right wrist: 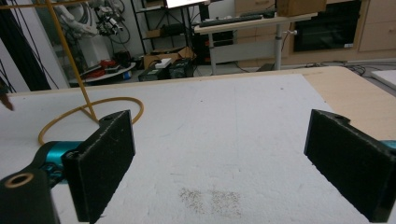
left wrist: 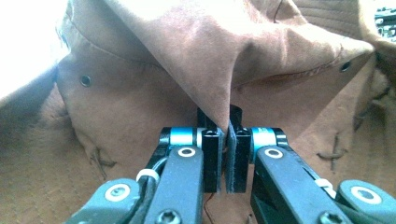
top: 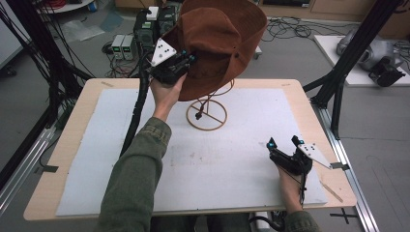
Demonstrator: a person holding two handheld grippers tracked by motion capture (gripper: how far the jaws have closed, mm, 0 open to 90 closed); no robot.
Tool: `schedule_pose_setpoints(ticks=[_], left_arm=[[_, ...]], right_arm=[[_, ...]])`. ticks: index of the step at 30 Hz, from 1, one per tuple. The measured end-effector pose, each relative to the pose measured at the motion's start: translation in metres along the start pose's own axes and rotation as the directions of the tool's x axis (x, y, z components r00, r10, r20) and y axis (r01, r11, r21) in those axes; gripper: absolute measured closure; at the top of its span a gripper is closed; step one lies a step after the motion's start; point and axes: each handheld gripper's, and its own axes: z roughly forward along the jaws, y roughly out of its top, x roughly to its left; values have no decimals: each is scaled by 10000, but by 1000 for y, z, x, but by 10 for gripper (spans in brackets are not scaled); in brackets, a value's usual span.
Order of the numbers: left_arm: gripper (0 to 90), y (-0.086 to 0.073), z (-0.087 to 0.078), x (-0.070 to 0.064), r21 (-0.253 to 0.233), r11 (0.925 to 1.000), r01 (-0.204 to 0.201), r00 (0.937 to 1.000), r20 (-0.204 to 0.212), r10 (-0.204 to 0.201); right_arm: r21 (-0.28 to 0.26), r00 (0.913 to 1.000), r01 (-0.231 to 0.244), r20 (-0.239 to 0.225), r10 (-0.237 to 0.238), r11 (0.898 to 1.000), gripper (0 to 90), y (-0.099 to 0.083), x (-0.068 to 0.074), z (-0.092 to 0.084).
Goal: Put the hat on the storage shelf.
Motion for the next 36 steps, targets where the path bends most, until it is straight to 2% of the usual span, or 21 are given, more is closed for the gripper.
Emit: schedule_pose_setpoints(ticks=[7, 10, 19, 21, 22, 23, 30, 31, 32, 33, 34, 36], left_arm=[[866, -9, -3, -3, 350, 9991, -250, 9997, 26, 250], [862, -17, -3, -6, 683, 9972, -308, 9995, 19, 307], [834, -22, -2, -6, 797, 9964, -296, 9996, 62, 292], [813, -22, -2, -5, 867, 9960, -199, 9998, 11, 199], [757, -22, -2, -4, 840, 9964, -100, 9999, 28, 98], [757, -22, -2, -3, 816, 9966, -90, 10000, -6, 91], [664, -21, -3, -5, 712, 9972, -245, 9997, 81, 240], [640, -20, -3, -5, 669, 9975, -248, 9997, 98, 242], [575, -20, -3, -6, 623, 9978, -223, 9997, 94, 218], [575, -20, -2, -6, 564, 9980, -268, 9996, 67, 265], [522, -20, -2, -6, 547, 9980, -326, 9995, 74, 322], [491, -19, -3, -7, 508, 9978, -438, 9990, -27, 440]], right_arm=[[-31, 10000, 41, 2, -41, 10000, 79, 0, 1, 0], [-48, 10000, 40, -3, -40, 10000, 79, 0, 1, 0], [25, 10000, 56, 7, -56, 10000, 79, 0, 2, 1], [1, 10000, 79, -5, -79, 10000, 79, 0, 2, 1], [15, 10000, 81, -14, -81, 10000, 79, 0, 1, 1], [15, 10000, 81, -14, -81, 10000, 79, 0, 1, 1], [4, 10000, 64, -4, -64, 10000, 79, 0, 2, 1], [6, 10000, 71, -9, -71, 10000, 79, 0, 2, 1], [14, 10000, 95, -15, -95, 10000, 79, 0, 2, 1], [14, 10000, 95, -15, -95, 10000, 79, 0, 2, 1], [-20, 9999, 133, 12, -133, 9999, 79, 0, 1, 1], [-39, 9999, 142, 15, -142, 9999, 79, 0, 1, 1]])
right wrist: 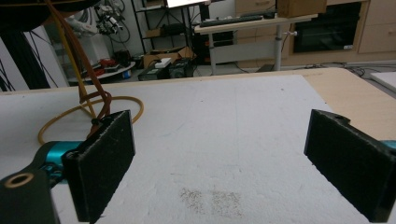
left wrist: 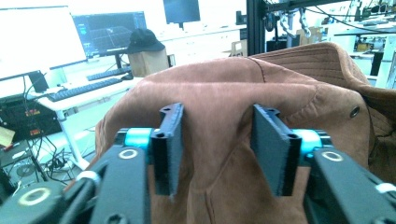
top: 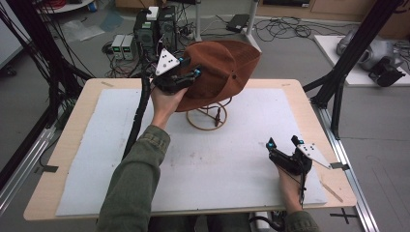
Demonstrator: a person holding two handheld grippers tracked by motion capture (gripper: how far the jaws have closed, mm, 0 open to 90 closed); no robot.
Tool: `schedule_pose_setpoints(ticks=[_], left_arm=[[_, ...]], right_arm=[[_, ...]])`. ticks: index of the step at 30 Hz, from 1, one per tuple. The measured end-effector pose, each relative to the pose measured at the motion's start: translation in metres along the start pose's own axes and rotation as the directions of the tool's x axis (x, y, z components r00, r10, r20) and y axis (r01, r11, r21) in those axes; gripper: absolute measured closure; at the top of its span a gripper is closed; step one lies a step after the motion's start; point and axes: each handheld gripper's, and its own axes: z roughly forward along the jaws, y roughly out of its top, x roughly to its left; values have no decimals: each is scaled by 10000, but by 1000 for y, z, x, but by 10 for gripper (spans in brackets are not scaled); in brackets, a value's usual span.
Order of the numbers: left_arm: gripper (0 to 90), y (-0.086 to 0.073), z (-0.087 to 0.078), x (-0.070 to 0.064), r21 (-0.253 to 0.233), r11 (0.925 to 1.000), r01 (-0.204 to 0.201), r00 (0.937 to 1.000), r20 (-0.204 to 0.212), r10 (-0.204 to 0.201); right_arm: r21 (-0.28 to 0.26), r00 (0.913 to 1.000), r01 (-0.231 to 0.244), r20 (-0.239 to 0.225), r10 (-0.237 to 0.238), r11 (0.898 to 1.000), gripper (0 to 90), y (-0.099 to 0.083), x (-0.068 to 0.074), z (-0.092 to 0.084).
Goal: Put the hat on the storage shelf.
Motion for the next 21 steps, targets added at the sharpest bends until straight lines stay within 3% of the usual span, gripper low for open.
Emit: schedule_pose_setpoints(ticks=[2, 3, 4, 13, 21], left_arm=[[356, 1, -2, 1, -158, 9999, 69, 10000, 18, -68], [356, 2, -3, 2, -217, 9998, 54, 10000, 6, -54], [302, 3, -3, 2, -275, 9996, 59, 10000, -5, -59], [181, 11, -18, 12, -249, 9996, 148, 9984, -533, -161], [164, 22, -59, 26, -524, 9986, 67, 9912, -1315, -136]], right_arm=[[43, 9999, -112, 2, 112, 9999, 79, 0, 0, 0], [43, 9999, -112, 2, 112, 9999, 79, 0, 0, 0], [53, 9999, -105, 10, 105, 9999, 79, 0, 0, 0], [-11, 10000, -76, 20, 76, 10000, 79, 1, 0, 0], [-114, 9998, -178, 86, 179, 9998, 79, 2, -1, -1]])
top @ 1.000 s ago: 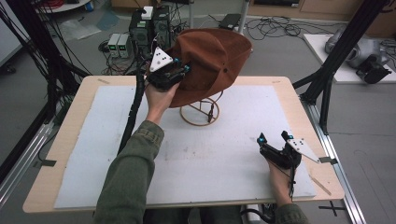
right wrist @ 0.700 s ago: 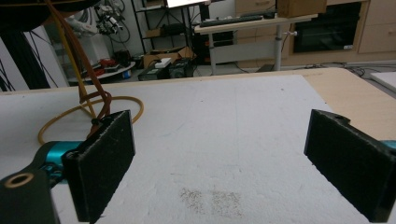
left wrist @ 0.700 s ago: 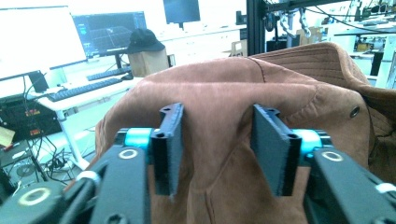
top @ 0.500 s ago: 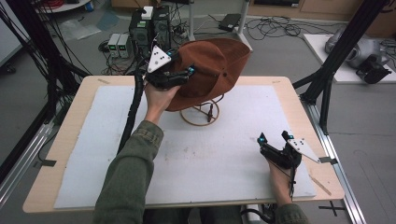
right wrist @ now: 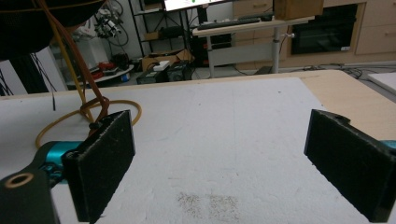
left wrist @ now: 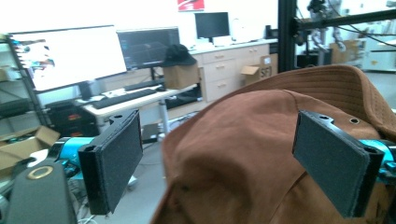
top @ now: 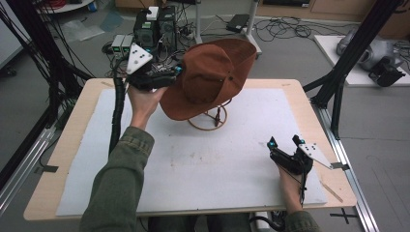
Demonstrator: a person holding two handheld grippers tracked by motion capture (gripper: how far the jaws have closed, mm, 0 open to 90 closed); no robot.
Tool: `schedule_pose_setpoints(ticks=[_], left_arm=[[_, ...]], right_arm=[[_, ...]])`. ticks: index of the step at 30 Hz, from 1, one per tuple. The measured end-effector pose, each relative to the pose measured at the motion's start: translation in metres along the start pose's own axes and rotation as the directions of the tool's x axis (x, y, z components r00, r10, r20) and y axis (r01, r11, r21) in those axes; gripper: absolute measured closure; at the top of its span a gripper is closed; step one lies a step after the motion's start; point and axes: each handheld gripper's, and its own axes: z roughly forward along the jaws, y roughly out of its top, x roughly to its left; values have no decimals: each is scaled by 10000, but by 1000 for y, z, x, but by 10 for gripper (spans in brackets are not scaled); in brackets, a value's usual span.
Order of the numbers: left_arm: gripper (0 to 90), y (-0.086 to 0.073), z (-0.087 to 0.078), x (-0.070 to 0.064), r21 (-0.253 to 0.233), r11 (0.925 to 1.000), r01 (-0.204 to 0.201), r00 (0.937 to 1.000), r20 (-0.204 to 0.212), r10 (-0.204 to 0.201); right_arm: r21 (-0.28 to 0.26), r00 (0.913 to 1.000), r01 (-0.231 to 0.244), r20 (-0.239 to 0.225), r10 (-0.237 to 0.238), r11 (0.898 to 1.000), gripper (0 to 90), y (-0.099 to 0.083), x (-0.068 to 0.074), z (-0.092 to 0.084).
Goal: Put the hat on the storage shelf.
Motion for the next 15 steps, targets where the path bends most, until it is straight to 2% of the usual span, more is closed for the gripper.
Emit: schedule_pose_setpoints(ticks=[4, 6, 9, 15], left_arm=[[163, 1, -32, 13, -89, 10000, 31, 9979, -652, -37], [163, 1, -50, 21, -185, 9998, 55, 9942, -1073, -74], [164, 0, -76, 32, -402, 9992, 86, 9860, -1662, -152], [164, -11, -124, 46, -541, 9982, 266, 9623, -2691, -402]], right_arm=[[-15, 9999, -105, -27, 105, 9999, 79, 1, 0, -1], [-87, 10000, -71, -26, 70, 9999, 78, 1, 0, -1], [-123, 9999, -118, 26, 118, 9999, 78, 2, -1, -2], [-175, 9998, -147, 129, 149, 9997, 78, 3, -1, -3]])
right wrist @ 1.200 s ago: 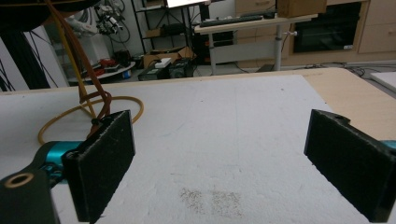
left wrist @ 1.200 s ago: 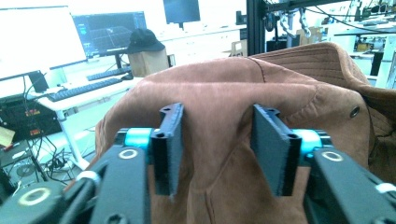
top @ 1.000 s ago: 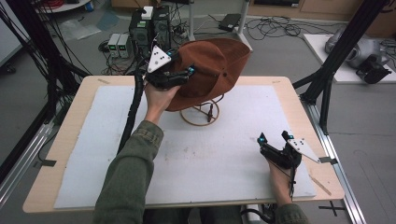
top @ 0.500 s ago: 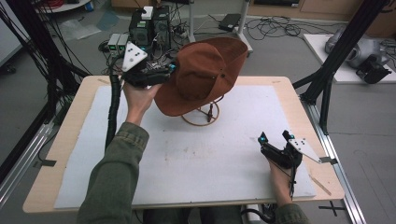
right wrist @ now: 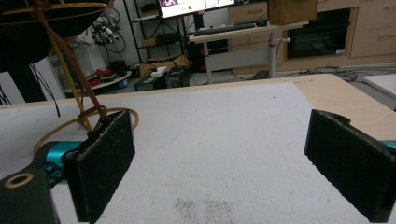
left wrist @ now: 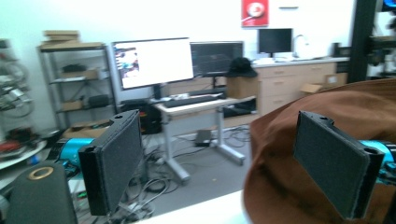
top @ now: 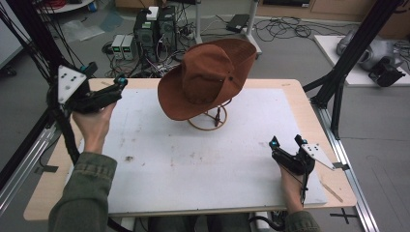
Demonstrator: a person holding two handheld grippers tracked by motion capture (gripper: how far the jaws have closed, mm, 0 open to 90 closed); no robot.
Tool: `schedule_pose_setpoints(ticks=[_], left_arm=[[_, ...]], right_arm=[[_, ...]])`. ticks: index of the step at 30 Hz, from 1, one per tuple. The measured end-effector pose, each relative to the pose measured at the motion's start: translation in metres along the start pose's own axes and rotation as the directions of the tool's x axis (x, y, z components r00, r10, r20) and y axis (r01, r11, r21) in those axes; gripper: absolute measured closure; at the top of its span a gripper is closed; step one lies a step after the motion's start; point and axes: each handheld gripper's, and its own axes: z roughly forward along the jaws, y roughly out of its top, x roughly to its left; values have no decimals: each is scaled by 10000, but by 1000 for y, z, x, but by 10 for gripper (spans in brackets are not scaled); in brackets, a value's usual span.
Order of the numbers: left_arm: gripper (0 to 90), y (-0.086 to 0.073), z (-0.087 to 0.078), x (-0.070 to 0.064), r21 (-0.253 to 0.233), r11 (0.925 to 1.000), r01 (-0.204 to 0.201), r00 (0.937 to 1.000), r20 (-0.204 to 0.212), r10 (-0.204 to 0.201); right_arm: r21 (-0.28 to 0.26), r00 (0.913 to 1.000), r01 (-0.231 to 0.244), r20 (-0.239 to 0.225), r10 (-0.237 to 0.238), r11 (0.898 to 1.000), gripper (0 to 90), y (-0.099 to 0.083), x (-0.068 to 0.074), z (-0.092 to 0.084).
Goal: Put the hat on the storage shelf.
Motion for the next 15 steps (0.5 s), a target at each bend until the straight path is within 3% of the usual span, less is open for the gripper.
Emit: schedule_pose_setpoints(ticks=[2, 3, 5, 10, 15], left_arm=[[164, -12, -22, 7, 9, 9999, 132, 9986, -515, -132], [164, -12, -22, 7, 9, 9999, 132, 9986, -515, -132], [164, -23, -37, 10, -81, 9995, 309, 9960, -842, -315], [164, -59, -70, 11, -234, 9961, 847, 9830, -1615, -874], [164, -97, -88, 7, -145, 9931, 1165, 9700, -2132, -1169]], right_arm=[[23, 10000, -44, 0, 44, 10000, 78, 0, 1, 0], [23, 10000, -44, 0, 44, 10000, 78, 0, 1, 0], [-66, 10000, 52, 55, -52, 10000, 78, 0, 0, -1], [-145, 9998, -24, 206, 27, 9999, 78, 1, 0, -3], [-236, 9996, 56, 285, -50, 9997, 78, -1, 0, -4]])
